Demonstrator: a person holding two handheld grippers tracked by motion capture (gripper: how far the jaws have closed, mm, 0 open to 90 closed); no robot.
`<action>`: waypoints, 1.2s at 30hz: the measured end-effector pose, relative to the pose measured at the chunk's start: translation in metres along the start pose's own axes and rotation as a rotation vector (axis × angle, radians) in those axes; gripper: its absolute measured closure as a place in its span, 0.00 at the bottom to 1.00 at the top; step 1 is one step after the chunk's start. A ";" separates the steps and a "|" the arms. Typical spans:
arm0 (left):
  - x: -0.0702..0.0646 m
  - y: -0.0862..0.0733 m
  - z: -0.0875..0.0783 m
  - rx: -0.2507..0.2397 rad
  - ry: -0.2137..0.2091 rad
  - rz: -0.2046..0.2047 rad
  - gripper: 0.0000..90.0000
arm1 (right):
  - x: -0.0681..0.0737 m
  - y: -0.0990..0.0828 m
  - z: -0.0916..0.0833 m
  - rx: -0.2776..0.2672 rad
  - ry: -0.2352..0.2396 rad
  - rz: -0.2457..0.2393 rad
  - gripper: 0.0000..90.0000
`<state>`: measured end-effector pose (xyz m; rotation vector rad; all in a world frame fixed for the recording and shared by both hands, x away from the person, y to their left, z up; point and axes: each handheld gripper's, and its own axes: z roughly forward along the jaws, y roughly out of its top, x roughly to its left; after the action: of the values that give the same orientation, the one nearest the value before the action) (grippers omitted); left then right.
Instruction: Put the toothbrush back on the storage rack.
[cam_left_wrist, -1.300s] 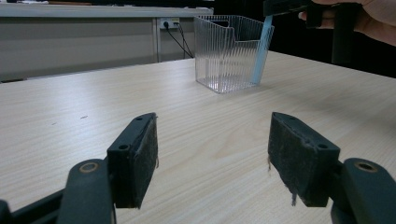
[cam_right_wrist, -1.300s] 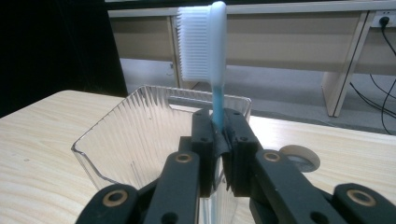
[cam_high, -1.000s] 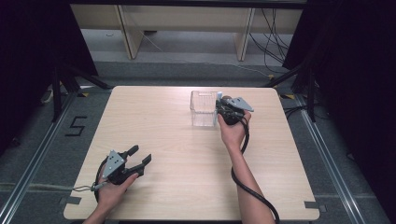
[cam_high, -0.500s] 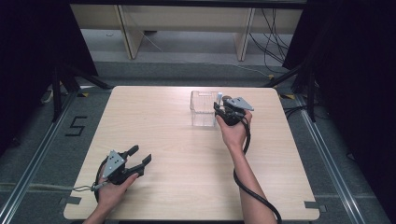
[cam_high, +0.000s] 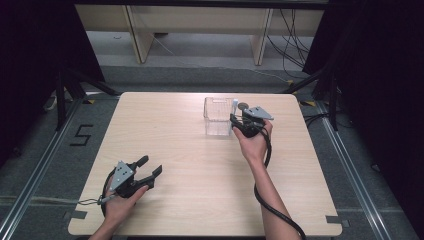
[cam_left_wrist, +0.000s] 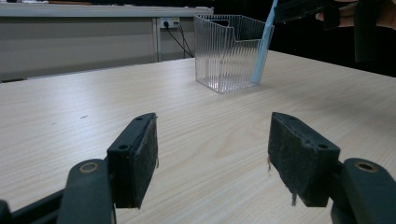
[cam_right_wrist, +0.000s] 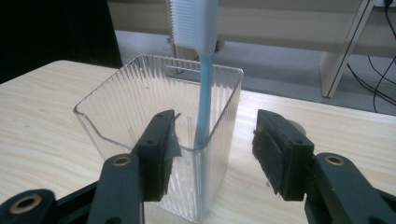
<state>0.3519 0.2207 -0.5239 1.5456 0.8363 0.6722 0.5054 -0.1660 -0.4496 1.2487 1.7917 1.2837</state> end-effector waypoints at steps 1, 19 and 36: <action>0.000 0.000 0.000 0.000 0.000 0.000 0.37 | 0.000 0.000 -0.001 0.000 0.001 0.001 0.54; 0.000 0.000 0.002 -0.016 -0.008 0.007 0.37 | -0.005 -0.016 -0.021 0.054 0.017 -0.008 0.53; -0.001 0.000 0.000 0.006 0.003 0.004 0.36 | -0.005 -0.032 -0.045 0.079 0.030 -0.019 0.53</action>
<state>0.3514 0.2199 -0.5236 1.5520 0.8381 0.6754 0.4574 -0.1907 -0.4640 1.2587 1.8875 1.2376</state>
